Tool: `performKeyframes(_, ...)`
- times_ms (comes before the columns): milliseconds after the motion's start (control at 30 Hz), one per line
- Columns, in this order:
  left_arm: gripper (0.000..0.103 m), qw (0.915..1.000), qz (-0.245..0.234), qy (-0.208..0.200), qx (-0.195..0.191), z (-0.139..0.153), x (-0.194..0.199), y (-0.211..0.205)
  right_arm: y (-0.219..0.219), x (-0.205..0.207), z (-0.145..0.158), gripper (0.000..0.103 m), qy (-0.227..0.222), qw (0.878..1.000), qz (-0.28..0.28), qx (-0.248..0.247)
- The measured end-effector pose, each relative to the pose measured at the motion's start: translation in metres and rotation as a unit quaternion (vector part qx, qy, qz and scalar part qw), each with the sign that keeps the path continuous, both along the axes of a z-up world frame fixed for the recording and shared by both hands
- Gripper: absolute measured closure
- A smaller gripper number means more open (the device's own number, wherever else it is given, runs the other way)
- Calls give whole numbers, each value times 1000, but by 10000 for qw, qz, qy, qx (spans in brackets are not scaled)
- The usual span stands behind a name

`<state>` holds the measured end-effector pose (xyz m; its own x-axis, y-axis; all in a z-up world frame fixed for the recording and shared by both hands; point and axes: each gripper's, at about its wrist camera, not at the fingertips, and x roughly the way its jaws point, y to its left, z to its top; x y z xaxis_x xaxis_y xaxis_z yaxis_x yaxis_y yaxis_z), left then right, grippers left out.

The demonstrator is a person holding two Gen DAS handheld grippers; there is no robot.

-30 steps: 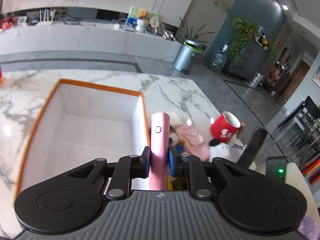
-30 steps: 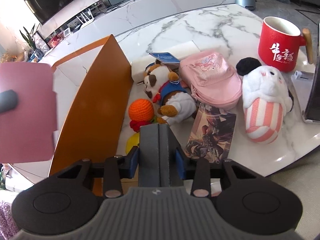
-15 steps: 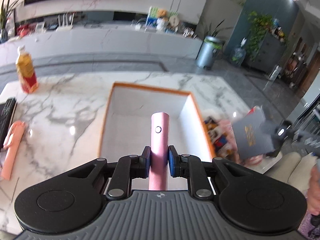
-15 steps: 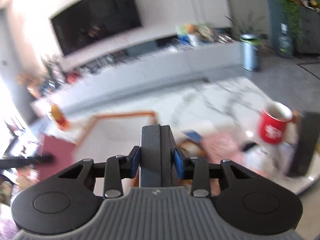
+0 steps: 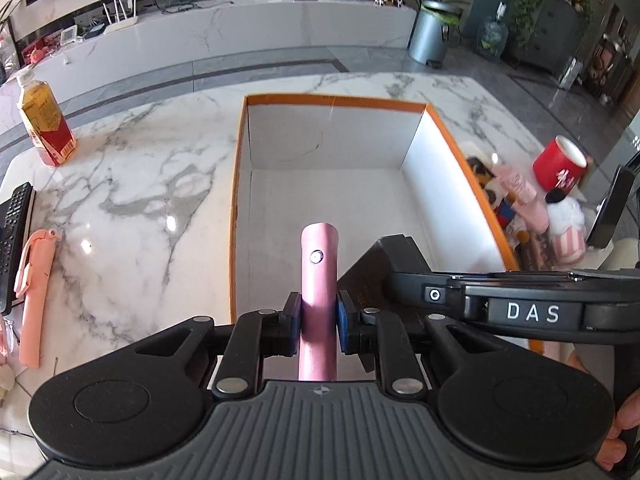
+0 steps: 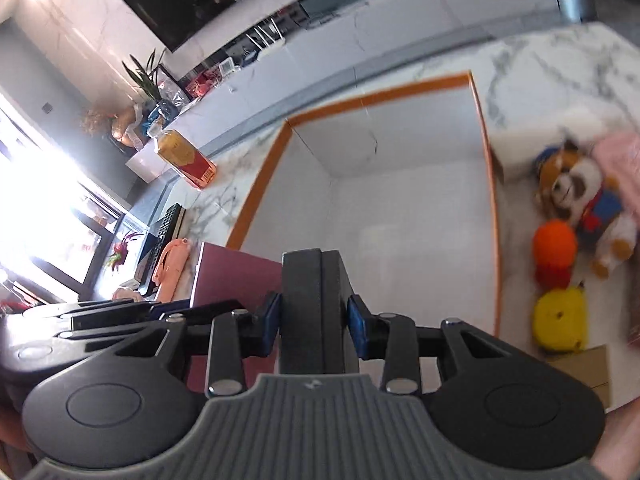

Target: Organize objects

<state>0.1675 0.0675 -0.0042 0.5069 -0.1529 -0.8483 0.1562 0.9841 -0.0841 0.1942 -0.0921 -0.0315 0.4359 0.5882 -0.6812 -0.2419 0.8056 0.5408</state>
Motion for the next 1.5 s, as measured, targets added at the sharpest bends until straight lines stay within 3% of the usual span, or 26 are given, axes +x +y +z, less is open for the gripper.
performKeyframes(200,82,9990,-111,355,251,-24,11,-4,1,12,-19,65,282,9995,-67,81)
performKeyframes(333,82,9966,-176,508,619,-33,12,-11,8,18,-28,65,392,9991,-43,130)
performKeyframes(567,76,9937,-314,505,953,-34,9,-20,20,21,-41,65,665,9976,133,147)
performKeyframes(667,66,9939,-318,347,999,-28,4,-18,23,23,-50,65,820,9963,168,215)
performKeyframes(800,43,9962,-322,-117,797,-7,-18,-9,24,23,-50,65,811,9963,201,184)
performKeyframes(867,43,9969,-305,-395,608,3,-30,-2,25,23,-51,65,830,9961,222,210)
performKeyframes(900,37,9967,-248,-487,596,7,-34,1,26,22,-50,65,829,9960,249,218)
performKeyframes(1000,34,9956,130,-577,725,9,-41,14,32,18,-46,65,768,9963,329,190)
performKeyframes(1067,38,9977,270,-354,516,1,-38,25,37,15,-41,65,628,9973,369,87)
performKeyframes(1167,61,9990,441,-31,-23,-12,-33,39,45,14,-38,65,530,9978,405,-46)
performKeyframes(1233,81,9988,467,45,-116,-17,-31,40,51,16,-40,65,583,9973,421,-143)
performKeyframes(1367,87,9986,524,6,-100,-20,-37,36,56,17,-38,65,574,9969,461,-278)
performKeyframes(1500,89,9982,466,145,-357,-19,-59,30,52,2,-26,65,498,9951,723,-449)
